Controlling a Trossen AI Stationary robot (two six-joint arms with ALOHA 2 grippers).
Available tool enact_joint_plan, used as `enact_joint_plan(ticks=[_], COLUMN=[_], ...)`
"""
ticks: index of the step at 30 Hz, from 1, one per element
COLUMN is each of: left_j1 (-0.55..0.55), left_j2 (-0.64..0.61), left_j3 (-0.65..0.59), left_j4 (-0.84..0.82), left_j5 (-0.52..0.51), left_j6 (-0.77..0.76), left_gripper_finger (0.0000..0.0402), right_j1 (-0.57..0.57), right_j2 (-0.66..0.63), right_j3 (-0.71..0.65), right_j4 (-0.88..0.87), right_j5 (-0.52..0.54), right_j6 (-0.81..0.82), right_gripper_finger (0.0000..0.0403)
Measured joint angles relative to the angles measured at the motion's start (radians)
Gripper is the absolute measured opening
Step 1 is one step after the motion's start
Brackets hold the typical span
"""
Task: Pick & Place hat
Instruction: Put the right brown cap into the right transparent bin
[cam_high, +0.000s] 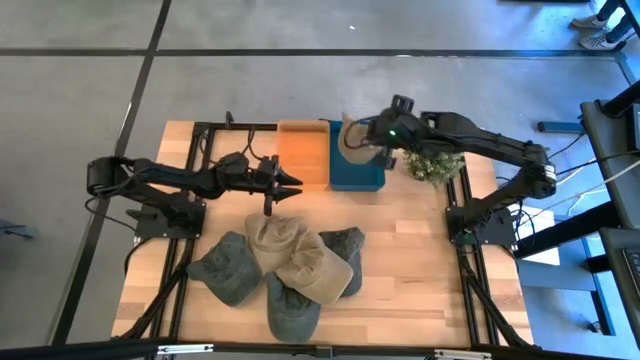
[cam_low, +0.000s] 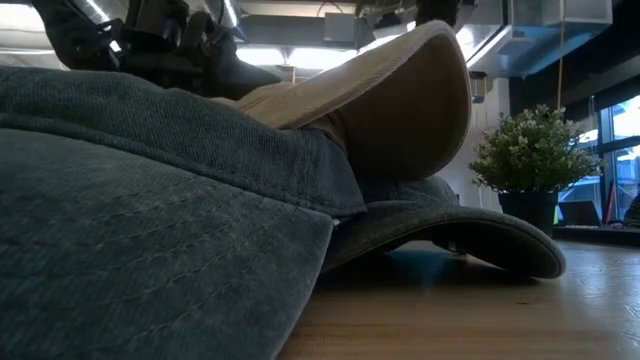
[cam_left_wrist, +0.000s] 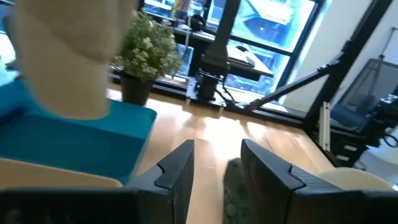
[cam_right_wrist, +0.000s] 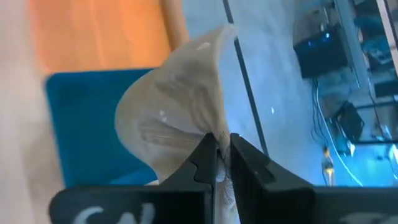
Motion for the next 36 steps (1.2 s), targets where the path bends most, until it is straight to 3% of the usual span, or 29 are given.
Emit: enact_joint_plan(ticks=[19,22,26,36], left_j1=[-0.093,-0.095,-0.095,-0.095], left_j2=[0.000,0.000,0.000,0.001], left_j3=[-0.001,-0.001,-0.001,-0.005], left_j4=[-0.001,-0.001,-0.007,-0.012], left_j5=[-0.001,-0.001,-0.001,-0.002], left_j6=[-0.001,-0.001,-0.001,0.005], left_gripper_finger=[0.0127,0.0127,0.0127,0.0127], right_j1=[-0.213,-0.235,-0.258,-0.265], right_j2=[0.281,0.313,0.346,0.367], right_j3=[-0.002,-0.002,-0.002,-0.003], right_j4=[0.174,0.213,0.251,0.262], right_j5=[-0.019,-0.019,-0.018,-0.021], right_j6=[-0.129,-0.128,-0.145,-0.215], right_gripper_finger=[0.0030,0.0054,0.0081,0.0075])
